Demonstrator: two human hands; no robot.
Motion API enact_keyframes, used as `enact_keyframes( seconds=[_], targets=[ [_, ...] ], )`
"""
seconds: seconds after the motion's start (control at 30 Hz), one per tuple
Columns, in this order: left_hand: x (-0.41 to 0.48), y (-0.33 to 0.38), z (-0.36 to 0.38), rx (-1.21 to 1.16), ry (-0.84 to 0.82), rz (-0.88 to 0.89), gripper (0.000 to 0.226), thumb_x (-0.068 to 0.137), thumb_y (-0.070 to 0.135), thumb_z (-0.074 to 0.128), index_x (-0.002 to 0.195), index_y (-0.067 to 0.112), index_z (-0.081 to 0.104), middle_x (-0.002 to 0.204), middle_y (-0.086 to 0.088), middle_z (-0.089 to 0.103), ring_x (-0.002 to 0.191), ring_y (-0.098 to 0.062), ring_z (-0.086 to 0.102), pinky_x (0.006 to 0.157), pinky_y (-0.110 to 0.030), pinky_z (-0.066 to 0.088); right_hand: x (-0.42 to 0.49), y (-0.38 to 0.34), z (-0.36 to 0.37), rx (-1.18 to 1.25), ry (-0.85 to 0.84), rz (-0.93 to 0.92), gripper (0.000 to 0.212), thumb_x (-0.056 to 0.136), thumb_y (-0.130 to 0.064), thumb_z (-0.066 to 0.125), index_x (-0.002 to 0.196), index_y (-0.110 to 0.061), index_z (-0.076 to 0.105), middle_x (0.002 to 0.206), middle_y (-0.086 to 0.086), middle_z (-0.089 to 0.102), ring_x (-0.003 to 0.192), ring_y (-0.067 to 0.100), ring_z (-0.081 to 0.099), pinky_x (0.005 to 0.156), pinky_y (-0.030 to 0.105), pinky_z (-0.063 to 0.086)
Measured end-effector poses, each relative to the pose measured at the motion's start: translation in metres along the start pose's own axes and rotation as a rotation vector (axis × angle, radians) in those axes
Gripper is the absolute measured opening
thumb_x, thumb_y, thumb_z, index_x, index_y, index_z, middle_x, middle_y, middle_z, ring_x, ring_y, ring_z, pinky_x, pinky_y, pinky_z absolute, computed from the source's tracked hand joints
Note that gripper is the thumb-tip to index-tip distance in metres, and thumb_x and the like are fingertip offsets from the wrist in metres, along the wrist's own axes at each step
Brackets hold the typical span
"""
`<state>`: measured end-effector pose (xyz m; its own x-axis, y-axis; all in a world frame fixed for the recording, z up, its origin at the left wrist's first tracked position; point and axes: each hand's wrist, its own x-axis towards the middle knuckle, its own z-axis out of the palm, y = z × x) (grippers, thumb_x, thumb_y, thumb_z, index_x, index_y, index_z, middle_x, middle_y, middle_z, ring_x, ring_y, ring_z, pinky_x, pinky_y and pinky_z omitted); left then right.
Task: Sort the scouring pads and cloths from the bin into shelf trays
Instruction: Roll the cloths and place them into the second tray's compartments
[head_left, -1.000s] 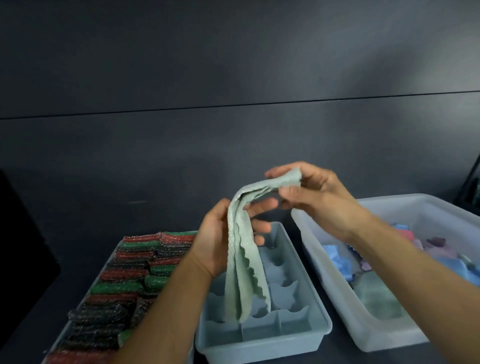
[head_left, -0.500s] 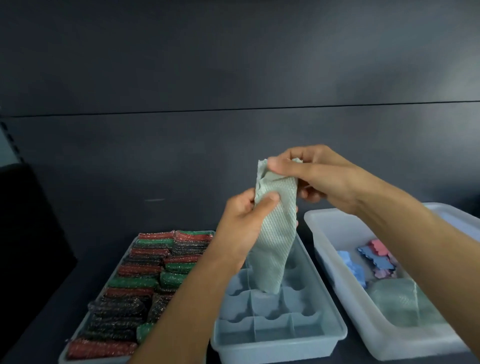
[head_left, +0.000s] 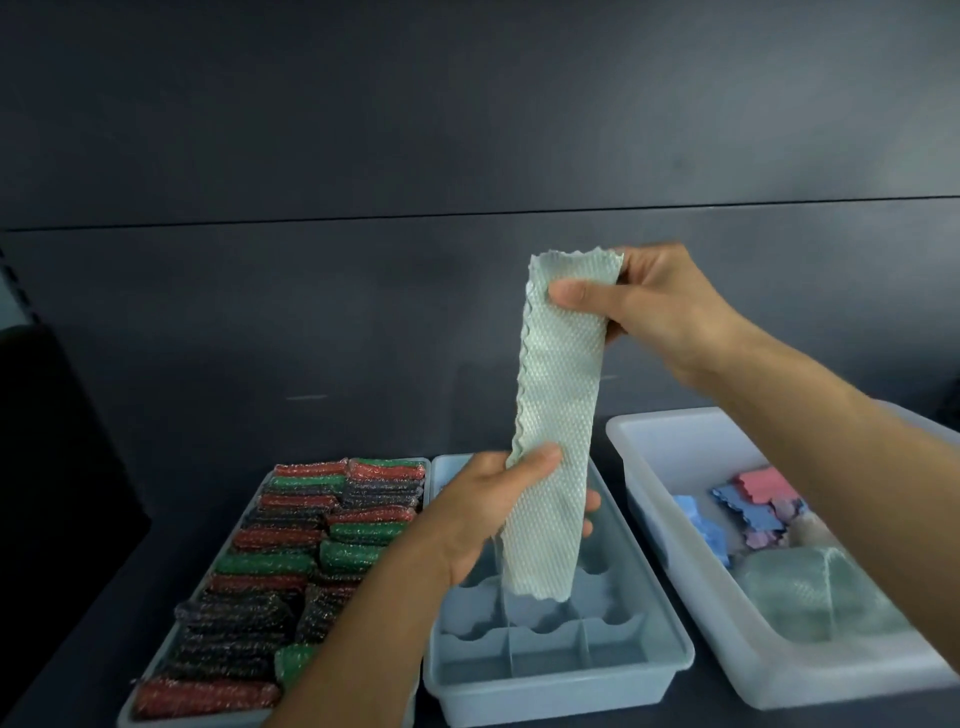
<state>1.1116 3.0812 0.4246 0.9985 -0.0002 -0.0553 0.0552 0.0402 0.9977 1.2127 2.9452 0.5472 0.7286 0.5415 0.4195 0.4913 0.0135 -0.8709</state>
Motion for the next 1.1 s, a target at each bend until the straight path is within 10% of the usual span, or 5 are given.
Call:
enact_keyframes(
  seconds=[0.23,0.63,0.73,0.9,1.1],
  targets=[
    [0.019,-0.008,-0.018,-0.641,0.105,-0.193,0.045,0.103,0.034,0.033,0.118,0.004,0.064,0.103,-0.02,0.071,0.09,-0.033,0.07,0.081,-0.042,0.056,-0.055,0.045,0.024,-0.225,-0.17,-0.282,0.006,0.084,-0.02,0.073,0.085,-0.017,0.078,0.074,-0.007,0.073,0.065,0.013,0.066,0.063,0.028,0.053],
    [0.019,-0.006,-0.027,-0.738,0.069,-0.202,0.052,0.098,0.033,0.032,0.113,-0.004,0.066,0.11,-0.021,0.07,0.096,-0.03,0.067,0.091,-0.043,0.049,-0.076,0.109,0.016,-0.96,-0.425,-0.864,0.031,0.086,-0.032,0.067,0.115,-0.021,0.069,0.132,-0.001,0.061,0.125,0.02,0.055,0.095,0.038,0.047],
    [0.018,-0.007,-0.026,-0.768,0.063,-0.209,0.052,0.098,0.032,0.033,0.113,-0.005,0.065,0.107,-0.021,0.07,0.096,-0.03,0.066,0.09,-0.041,0.049,-0.072,0.11,0.02,-1.127,-0.37,-0.967,0.044,0.08,-0.002,0.048,0.119,-0.021,0.057,0.128,0.002,0.062,0.118,0.022,0.057,0.095,0.033,0.041],
    [0.024,-0.024,-0.028,-0.623,0.224,-0.167,0.043,0.097,0.037,0.033,0.11,0.008,0.062,0.114,-0.015,0.068,0.1,-0.026,0.062,0.085,-0.045,0.049,-0.069,0.079,0.039,-0.187,-0.041,-0.296,0.022,0.082,-0.005,0.058,0.087,-0.024,0.068,0.081,-0.017,0.07,0.078,-0.005,0.061,0.074,0.013,0.043],
    [0.008,-0.013,-0.019,-0.307,0.012,0.003,0.075,0.083,0.075,0.041,0.128,0.019,0.063,0.127,-0.01,0.066,0.121,-0.029,0.06,0.105,-0.057,0.043,-0.045,0.073,0.031,0.242,-0.08,0.338,0.016,0.089,-0.011,0.064,0.099,0.0,0.069,0.099,0.021,0.072,0.089,0.035,0.067,0.079,0.047,0.055]
  ],
)
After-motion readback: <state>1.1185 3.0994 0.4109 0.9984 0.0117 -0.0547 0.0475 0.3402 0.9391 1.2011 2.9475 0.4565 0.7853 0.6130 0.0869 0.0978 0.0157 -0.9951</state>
